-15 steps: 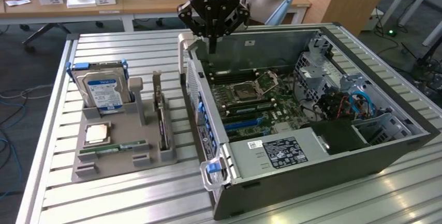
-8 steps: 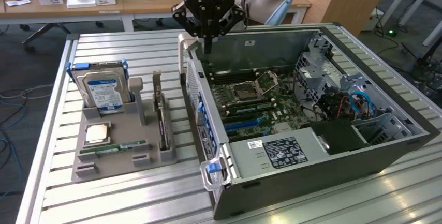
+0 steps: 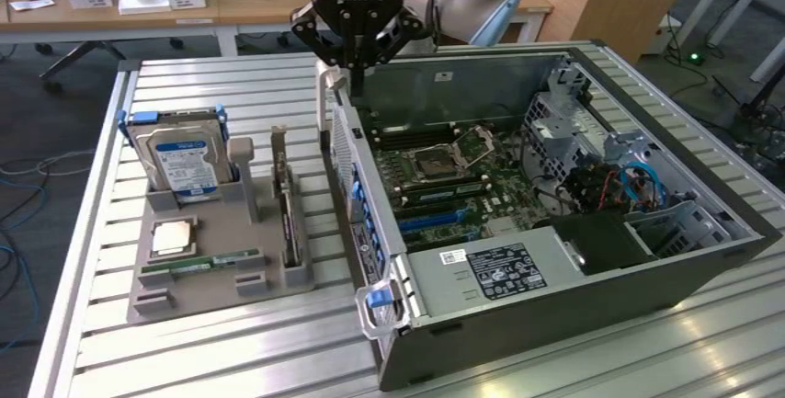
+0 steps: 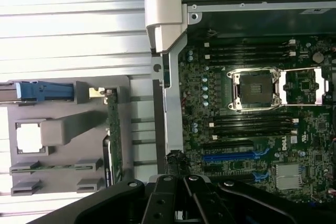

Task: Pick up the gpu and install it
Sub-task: 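Reach for the gpu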

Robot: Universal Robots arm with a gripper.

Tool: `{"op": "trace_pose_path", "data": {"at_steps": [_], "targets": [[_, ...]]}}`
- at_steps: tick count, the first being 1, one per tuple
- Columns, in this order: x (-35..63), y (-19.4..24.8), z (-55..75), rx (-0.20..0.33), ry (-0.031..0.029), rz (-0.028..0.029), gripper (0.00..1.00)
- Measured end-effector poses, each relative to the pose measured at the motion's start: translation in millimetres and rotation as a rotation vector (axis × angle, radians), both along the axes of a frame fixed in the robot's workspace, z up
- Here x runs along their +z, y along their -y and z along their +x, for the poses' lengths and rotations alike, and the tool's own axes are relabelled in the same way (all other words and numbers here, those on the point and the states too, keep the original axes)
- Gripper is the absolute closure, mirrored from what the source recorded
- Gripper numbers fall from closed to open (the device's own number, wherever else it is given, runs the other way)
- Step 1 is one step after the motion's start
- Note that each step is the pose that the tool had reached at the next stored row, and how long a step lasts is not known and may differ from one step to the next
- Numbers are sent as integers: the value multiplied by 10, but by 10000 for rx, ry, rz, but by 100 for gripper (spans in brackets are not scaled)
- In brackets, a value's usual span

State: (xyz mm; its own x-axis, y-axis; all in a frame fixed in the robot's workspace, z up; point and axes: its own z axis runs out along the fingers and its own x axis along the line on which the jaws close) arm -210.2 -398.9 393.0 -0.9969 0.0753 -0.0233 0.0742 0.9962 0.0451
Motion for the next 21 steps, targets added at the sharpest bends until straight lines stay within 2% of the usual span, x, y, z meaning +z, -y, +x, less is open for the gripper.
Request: {"op": "trace_pose_path", "data": {"at_steps": [21], "targets": [[-1, 0, -283, -1, 0, 0, 89]]}}
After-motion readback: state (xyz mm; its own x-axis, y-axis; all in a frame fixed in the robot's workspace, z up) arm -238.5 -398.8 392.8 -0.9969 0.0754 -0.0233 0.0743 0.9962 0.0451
